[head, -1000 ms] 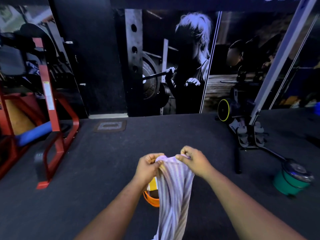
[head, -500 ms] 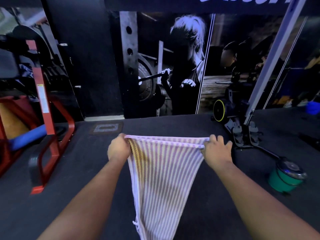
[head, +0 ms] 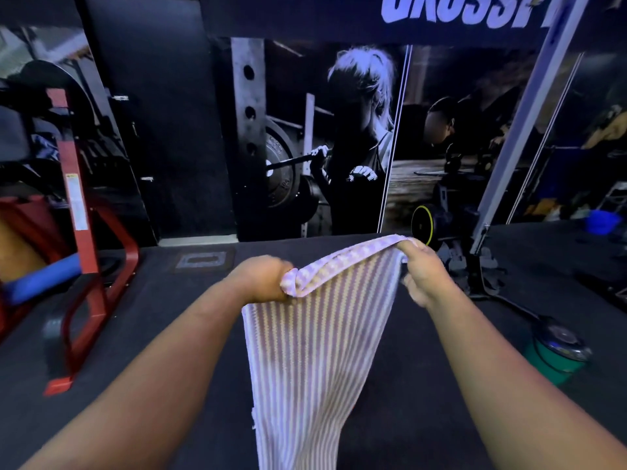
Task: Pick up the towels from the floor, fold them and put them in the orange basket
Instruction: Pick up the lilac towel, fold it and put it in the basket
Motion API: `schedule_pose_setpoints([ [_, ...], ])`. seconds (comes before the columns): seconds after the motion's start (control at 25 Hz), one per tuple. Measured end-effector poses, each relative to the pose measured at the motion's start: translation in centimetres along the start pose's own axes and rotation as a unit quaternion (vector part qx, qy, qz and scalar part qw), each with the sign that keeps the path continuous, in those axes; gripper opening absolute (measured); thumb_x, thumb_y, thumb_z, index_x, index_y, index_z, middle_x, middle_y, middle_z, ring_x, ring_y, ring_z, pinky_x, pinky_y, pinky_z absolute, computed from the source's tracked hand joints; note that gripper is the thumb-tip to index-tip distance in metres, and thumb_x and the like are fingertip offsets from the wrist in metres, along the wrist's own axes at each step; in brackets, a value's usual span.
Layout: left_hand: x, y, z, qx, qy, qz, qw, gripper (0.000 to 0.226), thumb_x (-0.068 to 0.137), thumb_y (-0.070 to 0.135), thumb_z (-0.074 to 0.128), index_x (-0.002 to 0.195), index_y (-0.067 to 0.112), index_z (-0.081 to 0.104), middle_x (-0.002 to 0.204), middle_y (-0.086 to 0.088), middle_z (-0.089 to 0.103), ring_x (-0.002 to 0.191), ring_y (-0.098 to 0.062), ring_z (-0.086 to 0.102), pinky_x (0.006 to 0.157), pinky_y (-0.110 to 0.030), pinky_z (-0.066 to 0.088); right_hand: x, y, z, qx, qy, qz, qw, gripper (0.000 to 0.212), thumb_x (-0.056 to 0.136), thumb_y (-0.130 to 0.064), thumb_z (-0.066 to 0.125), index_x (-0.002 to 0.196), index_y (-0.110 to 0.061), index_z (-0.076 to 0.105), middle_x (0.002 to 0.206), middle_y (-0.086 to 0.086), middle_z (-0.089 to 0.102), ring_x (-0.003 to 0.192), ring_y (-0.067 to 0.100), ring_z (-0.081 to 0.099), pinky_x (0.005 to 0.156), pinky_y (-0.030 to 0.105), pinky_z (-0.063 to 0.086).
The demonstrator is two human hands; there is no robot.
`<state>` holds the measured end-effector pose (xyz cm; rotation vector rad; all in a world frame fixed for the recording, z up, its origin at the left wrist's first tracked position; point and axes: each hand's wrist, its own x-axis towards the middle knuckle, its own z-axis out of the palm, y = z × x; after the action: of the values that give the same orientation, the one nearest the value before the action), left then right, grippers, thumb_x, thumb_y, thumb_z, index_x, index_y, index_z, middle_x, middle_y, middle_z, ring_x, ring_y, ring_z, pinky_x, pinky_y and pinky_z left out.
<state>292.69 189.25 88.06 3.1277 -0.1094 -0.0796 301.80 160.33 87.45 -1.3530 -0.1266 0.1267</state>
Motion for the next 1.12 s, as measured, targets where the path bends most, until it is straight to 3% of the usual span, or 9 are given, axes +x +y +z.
schedule_pose_setpoints([
  [0.12,-0.2,0.9,-1.4,-0.37,0.063,0.033,0.926,0.027,0.073,0.045,0.073,0.076,0.019,0.065,0.075,0.01,0.068,0.077,-0.006,0.062,0.068,-0.025,0.047,-2.2,1.1,1.4,0.177,-0.155,-0.104,0.966,0.025,0.099,-0.023,0.057,0.112,-0.002,0.053,0.106,0.016,0.06,0.101,0.025,0.06,0.086,0.032,0.05],
  [0.24,-0.4,3.6,-3.7,-0.654,0.116,0.04,0.747,0.01,0.086,0.012,0.077,0.094,0.016,0.073,0.085,0.006,0.076,0.082,-0.007,0.069,0.076,-0.025,0.053,-4.7,6.1,2.4,-0.094,-0.221,-0.084,0.967,0.072,0.067,-0.03,0.089,0.127,-0.014,0.053,0.123,-0.01,0.067,0.115,0.0,0.062,0.098,0.022,0.05],
  [0.32,-0.4,5.1,-5.2,-0.726,0.147,0.053,0.67,0.016,0.089,0.009,0.073,0.103,0.013,0.071,0.095,-0.001,0.077,0.091,-0.014,0.072,0.079,-0.03,0.056,-5.1,8.9,3.1,-0.234,-0.216,-0.069,0.945,0.062,0.071,-0.028,0.093,0.124,-0.019,0.063,0.12,-0.01,0.072,0.114,-0.001,0.065,0.105,0.034,0.051],
  [0.4,-0.4,4.8,-4.4,-0.764,0.145,0.084,0.623,0.051,0.083,0.029,0.078,0.127,0.011,0.061,0.123,-0.01,0.07,0.115,-0.023,0.066,0.095,-0.04,0.055,-4.8,8.4,3.9,-0.181,-0.161,-0.051,0.969,0.04,0.08,-0.018,0.087,0.116,-0.019,0.071,0.114,-0.005,0.076,0.112,0.007,0.069,0.107,0.044,0.05],
  [0.52,-1.5,3.2,3.4,-0.727,0.059,0.03,0.684,0.124,0.057,0.063,0.09,0.157,0.024,0.028,0.154,0.0,0.047,0.139,-0.014,0.048,0.115,-0.041,0.041,-4.4,5.5,5.2,-0.076,-0.149,-0.036,0.985,0.036,0.085,-0.015,0.08,0.12,-0.018,0.071,0.118,0.001,0.075,0.115,0.018,0.069,0.105,0.047,0.051],
  [0.68,-4.2,6.8,14.1,-0.634,-0.089,0.025,0.768,0.051,0.085,0.023,0.082,0.131,0.013,0.062,0.13,0.0,0.07,0.122,-0.015,0.065,0.103,-0.037,0.053,-3.6,3.1,6.4,-0.044,-0.122,-0.025,0.991,0.034,0.088,-0.01,0.076,0.121,-0.012,0.068,0.115,0.004,0.076,0.108,0.02,0.072,0.099,0.044,0.055],
  [0.84,-3.8,7.9,14.5,-0.669,0.023,-0.066,0.74,0.017,0.096,0.01,0.067,0.11,0.002,0.07,0.105,-0.007,0.076,0.097,-0.024,0.069,0.087,-0.046,0.055,-2.4,2.6,6.3,-0.004,-0.07,0.07,0.995,0.04,0.083,-0.023,0.084,0.116,-0.007,0.067,0.11,0.011,0.077,0.103,0.026,0.074,0.099,0.05,0.056],
  [0.96,-3.3,8.0,12.8,-0.741,0.049,-0.109,0.661,0.008,0.093,0.011,0.059,0.093,0.014,0.067,0.089,-0.007,0.07,0.081,-0.024,0.064,0.073,-0.038,0.053,-3.0,4.5,4.1,0.068,-0.142,0.148,0.976,0.043,0.089,-0.043,0.07,0.119,-0.011,0.066,0.12,0.016,0.073,0.115,0.027,0.068,0.106,0.047,0.049],
  [1.12,-3.0,7.1,12.1,-0.761,0.075,-0.135,0.63,0.022,0.081,0.032,0.067,0.094,0.014,0.067,0.094,-0.014,0.07,0.084,-0.029,0.065,0.077,-0.04,0.052,-6.3,9.8,1.9,-0.199,-0.208,0.224,0.931,0.043,0.088,-0.055,0.068,0.098,-0.013,0.069,0.077,0.005,0.068,0.093,0.02,0.066,0.092,0.04,0.047],
])
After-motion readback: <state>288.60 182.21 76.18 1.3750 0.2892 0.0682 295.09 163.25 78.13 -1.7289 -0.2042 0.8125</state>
